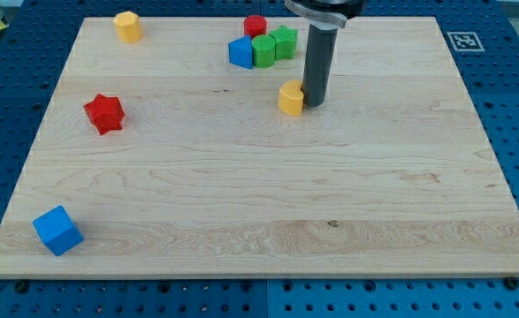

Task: Push the yellow heart closer to the red star

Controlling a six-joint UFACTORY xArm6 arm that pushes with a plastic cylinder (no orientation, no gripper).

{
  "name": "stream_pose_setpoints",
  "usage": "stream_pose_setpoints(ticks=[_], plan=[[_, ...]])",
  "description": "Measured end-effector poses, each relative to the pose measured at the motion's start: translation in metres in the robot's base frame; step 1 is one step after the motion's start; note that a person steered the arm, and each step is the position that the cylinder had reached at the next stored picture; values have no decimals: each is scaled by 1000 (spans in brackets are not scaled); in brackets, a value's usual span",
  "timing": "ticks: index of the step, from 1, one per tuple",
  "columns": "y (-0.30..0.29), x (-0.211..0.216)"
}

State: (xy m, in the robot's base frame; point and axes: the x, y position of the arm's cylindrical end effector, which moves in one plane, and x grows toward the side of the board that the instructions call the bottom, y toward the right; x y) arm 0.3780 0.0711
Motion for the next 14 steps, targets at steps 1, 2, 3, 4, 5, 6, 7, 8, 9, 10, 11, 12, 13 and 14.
stream_pose_setpoints(ticks=[1, 2, 3, 4, 5, 6, 7, 8, 9, 10, 11, 12, 13, 14], plan=[[0, -9], [0, -23], [0, -24], [0, -24], [0, -17], [0, -12], [-7, -12], [-24, -12], [-39, -9], [-45, 8], [-57, 18], [-62, 26], [-64, 34], [-66, 44]])
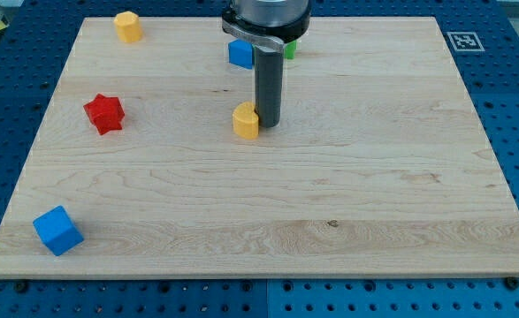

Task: Push the yellow heart closer to the red star

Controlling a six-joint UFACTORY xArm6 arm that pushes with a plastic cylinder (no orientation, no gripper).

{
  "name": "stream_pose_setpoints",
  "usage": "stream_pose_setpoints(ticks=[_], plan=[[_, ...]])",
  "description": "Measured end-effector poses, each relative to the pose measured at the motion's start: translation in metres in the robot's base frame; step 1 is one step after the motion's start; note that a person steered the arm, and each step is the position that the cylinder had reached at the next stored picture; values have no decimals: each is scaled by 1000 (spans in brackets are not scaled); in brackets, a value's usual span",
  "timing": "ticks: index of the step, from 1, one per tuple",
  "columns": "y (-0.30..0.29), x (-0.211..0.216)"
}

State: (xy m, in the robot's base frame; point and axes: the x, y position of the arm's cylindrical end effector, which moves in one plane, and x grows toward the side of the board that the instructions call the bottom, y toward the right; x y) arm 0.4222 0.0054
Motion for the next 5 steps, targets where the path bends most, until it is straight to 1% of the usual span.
stream_pose_setpoints(ticks=[2, 5], plan=[[-2, 3], [-34, 3]])
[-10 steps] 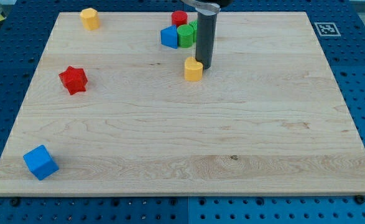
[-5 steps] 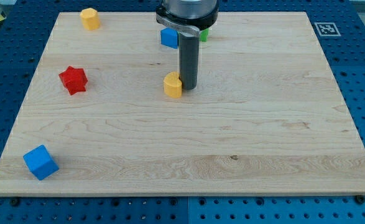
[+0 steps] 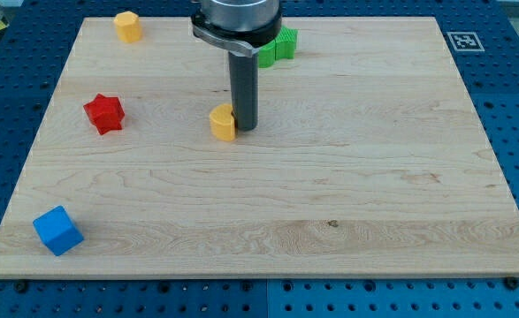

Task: Push the yellow heart closer to the red star

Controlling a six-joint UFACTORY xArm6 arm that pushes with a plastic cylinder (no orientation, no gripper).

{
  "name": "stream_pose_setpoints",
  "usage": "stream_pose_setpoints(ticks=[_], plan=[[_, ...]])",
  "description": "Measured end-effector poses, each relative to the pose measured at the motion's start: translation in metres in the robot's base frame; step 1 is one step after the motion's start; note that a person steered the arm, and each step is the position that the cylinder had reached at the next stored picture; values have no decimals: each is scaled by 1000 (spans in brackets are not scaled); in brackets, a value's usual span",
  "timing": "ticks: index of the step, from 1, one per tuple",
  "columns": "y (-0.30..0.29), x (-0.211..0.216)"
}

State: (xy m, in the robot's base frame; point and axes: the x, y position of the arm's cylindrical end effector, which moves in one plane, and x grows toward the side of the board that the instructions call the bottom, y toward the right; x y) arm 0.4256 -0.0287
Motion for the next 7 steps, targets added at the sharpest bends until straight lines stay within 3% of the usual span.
stream_pose_setpoints(ticks=[7], plan=[[-100, 0]])
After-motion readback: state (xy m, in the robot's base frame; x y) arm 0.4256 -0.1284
